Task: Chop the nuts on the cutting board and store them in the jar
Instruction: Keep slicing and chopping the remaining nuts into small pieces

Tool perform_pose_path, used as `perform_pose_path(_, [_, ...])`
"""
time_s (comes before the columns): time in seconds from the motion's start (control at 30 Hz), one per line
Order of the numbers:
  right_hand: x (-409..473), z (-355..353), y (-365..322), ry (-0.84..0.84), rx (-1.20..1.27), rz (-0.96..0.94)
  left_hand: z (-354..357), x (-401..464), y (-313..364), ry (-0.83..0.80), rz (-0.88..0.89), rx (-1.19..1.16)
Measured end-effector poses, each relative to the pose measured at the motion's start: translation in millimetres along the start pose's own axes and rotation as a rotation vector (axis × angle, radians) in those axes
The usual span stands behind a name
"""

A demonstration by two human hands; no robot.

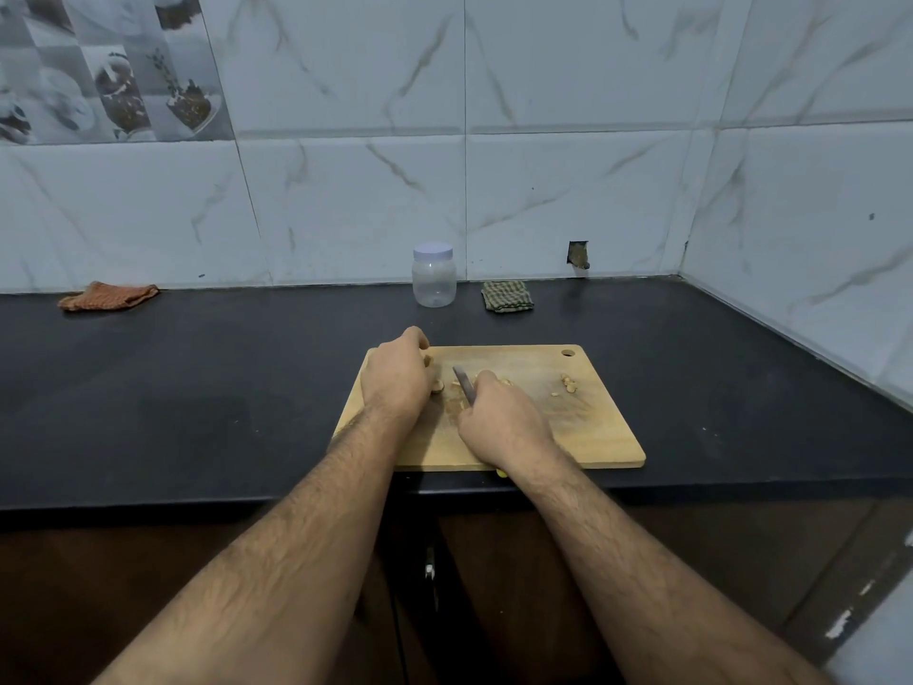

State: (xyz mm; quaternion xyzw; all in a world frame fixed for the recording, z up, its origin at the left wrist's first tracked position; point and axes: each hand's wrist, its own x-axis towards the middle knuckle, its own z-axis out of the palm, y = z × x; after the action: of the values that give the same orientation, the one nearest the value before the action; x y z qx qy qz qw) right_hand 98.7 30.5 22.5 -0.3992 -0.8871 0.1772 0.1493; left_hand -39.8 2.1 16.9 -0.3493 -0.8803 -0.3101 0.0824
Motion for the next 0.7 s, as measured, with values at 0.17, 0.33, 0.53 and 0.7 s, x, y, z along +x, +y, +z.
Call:
perform_pose_path(0.17, [-0.7,-1.5,0.5,-0.015,0.022,0.01,-3.6,-0.7,0.5,-0.023,-0.052,-0.078])
perform_pose_path(0.33, [-3.0,-7.4,-0.3,-0.059,0.059,0.007,-8.7,0.8,-0.6,-0.139,-0.234,-0.378])
perform_pose_path(0.53, [-14.0,-23.6,3.4,-0.109,0.004,-0.06,-21.8,-1.3,-0.5,-0.305,-0.327,-0.512])
perform_pose_path(0.7, [-27.2,-23.8,8.6,-0.15,-0.059,-0.067,-27.6,-9.1,-0.1,-0.447,-0.372,-0.421])
